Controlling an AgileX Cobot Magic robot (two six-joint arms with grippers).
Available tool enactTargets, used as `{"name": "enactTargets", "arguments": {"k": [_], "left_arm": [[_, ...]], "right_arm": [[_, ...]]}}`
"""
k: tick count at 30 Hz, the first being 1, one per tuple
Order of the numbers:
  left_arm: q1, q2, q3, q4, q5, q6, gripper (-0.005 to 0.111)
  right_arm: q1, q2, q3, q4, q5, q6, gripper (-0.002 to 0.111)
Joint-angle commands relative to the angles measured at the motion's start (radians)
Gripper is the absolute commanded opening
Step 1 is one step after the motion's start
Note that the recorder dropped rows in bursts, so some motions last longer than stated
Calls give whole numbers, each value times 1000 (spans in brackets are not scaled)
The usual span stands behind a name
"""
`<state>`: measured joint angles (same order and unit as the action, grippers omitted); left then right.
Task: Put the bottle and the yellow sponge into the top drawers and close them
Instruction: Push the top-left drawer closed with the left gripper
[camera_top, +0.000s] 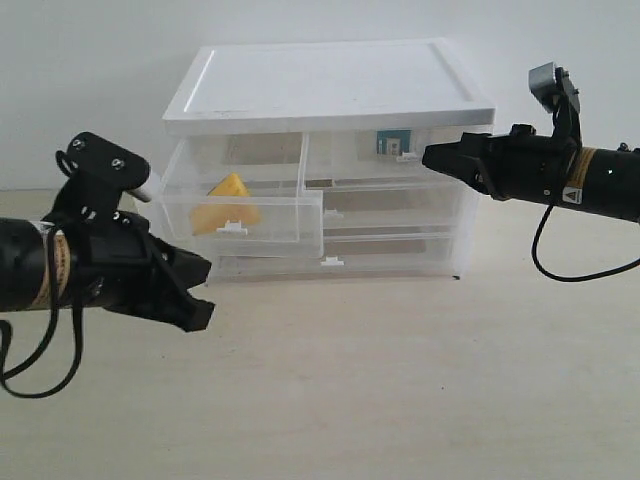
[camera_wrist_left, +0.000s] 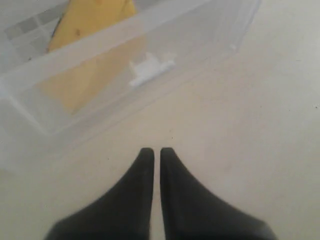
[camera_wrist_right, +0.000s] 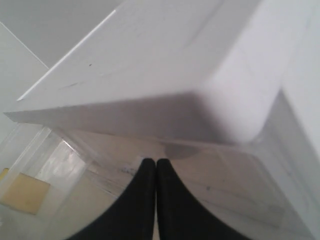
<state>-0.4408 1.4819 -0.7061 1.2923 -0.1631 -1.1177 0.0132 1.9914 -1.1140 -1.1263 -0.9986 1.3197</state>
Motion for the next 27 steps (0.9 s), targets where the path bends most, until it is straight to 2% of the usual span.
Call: {"name": "enactTargets", "arguments": {"k": [1,6,12,18,21,25,27], "left_arm": [[1,85,-93,-220,-13,236,4],[5,162,-188,-486,-23,531,4],[68,222,-257,-693,-112,728,4],[129,305,-300,-726,-188,771,4],[133,333,-307,-726,-211,771,4],[141,357,-310,-730,-311,787,4],[153,367,-340,-779,-318,787,4]], "right_arm": [[-4,-5,-5,35,38,-5,0],[-4,-5,-5,33,38,-5,0],[-4,-5,-5,35,40,-5,0],[-4,-5,-5,39,40,-5,0],[-4,-5,-5,39,40,-7,0],[-4,-5,-5,39,40,-7,0],[-4,-5,-5,39,40,-7,0]]}}
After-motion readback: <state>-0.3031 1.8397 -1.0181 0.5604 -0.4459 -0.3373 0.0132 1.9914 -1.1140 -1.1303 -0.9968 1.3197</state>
